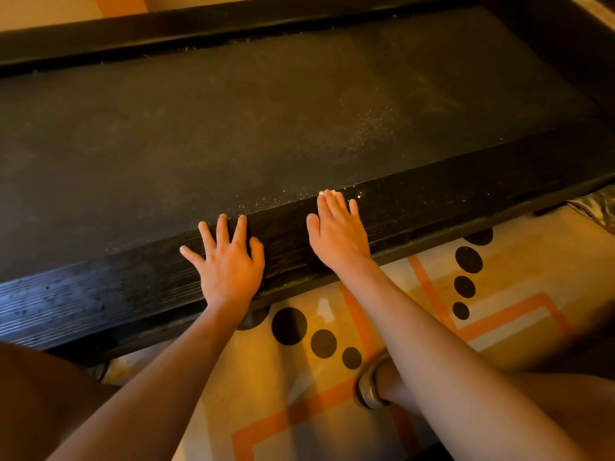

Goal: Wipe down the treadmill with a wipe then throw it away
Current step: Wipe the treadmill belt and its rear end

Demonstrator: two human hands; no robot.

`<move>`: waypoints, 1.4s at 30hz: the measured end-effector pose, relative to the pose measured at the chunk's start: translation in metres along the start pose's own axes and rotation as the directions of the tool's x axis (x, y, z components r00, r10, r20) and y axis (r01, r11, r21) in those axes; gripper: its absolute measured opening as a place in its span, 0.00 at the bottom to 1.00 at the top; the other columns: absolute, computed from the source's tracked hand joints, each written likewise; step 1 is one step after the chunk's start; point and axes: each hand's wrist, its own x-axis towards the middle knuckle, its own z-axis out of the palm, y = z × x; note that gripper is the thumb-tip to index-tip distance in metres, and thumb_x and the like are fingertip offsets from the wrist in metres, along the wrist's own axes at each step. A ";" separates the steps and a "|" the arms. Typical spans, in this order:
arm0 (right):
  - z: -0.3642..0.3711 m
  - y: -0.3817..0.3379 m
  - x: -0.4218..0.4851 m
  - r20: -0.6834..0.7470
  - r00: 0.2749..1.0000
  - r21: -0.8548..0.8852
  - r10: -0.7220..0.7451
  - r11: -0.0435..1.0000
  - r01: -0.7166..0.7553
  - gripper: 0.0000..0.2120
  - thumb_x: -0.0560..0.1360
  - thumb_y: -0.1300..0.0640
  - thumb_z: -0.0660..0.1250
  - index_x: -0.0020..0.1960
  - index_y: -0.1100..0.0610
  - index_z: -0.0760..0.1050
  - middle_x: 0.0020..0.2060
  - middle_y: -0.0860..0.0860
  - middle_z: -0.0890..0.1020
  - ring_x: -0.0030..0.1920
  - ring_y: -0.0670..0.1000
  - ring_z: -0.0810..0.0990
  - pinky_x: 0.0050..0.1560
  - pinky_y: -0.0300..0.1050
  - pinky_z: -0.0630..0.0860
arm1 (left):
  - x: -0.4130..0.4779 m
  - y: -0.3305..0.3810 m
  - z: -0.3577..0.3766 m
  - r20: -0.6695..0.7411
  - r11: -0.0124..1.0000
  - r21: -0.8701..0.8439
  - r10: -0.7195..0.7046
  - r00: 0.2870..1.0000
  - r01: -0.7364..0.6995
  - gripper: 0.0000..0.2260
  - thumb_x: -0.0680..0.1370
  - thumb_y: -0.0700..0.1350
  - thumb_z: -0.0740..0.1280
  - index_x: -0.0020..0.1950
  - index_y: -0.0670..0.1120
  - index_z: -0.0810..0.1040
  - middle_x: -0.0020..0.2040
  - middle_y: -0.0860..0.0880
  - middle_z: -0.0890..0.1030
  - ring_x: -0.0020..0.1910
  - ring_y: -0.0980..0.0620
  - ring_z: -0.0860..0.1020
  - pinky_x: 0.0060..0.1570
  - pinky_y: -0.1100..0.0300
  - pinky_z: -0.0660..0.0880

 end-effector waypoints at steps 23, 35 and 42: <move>0.011 -0.021 -0.026 0.033 0.990 0.033 -0.134 0.991 0.133 0.33 0.85 0.40 0.44 0.84 0.58 0.48 0.83 0.55 0.50 0.83 0.53 0.44 0.82 0.56 0.42 | 0.000 0.000 -0.001 -0.001 1.000 0.003 -0.009 1.000 0.009 0.25 0.85 0.59 0.50 0.83 0.56 0.56 0.83 0.46 0.56 0.82 0.38 0.46 0.73 0.26 0.42; 0.015 -0.023 -0.051 0.082 0.958 -0.025 -0.274 0.961 0.277 0.32 0.86 0.41 0.44 0.84 0.57 0.47 0.84 0.53 0.48 0.83 0.52 0.42 0.82 0.53 0.39 | -0.001 0.000 -0.001 -0.008 1.000 -0.002 -0.003 1.000 0.003 0.25 0.86 0.58 0.51 0.83 0.55 0.58 0.83 0.45 0.57 0.82 0.37 0.47 0.73 0.25 0.43; 0.002 -0.001 -0.028 0.035 0.998 -0.017 -0.058 0.998 0.059 0.33 0.85 0.40 0.42 0.84 0.57 0.47 0.84 0.54 0.49 0.83 0.53 0.43 0.82 0.55 0.41 | 0.000 0.001 -0.002 -0.009 1.000 -0.010 -0.001 1.000 0.000 0.25 0.86 0.58 0.51 0.82 0.55 0.59 0.83 0.45 0.57 0.82 0.37 0.47 0.72 0.25 0.43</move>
